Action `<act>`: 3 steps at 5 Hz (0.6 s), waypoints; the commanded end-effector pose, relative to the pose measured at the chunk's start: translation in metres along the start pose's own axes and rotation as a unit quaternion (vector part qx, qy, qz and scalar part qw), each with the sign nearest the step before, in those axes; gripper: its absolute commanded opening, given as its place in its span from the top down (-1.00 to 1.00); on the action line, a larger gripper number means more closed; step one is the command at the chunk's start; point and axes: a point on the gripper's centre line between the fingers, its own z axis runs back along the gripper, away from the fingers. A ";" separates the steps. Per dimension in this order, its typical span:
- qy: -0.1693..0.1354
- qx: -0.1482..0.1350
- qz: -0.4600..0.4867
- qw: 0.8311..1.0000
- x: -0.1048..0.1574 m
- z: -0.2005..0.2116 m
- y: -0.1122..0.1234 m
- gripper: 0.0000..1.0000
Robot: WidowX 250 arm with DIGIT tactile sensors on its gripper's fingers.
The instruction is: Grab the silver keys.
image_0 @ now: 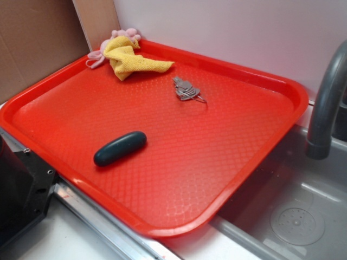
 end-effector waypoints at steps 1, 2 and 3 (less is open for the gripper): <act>0.000 0.000 0.000 1.000 0.000 0.000 0.000 -1.00; -0.042 -0.034 0.126 0.991 0.029 -0.046 0.005 -1.00; -0.106 -0.049 0.245 0.963 0.074 -0.071 -0.016 -1.00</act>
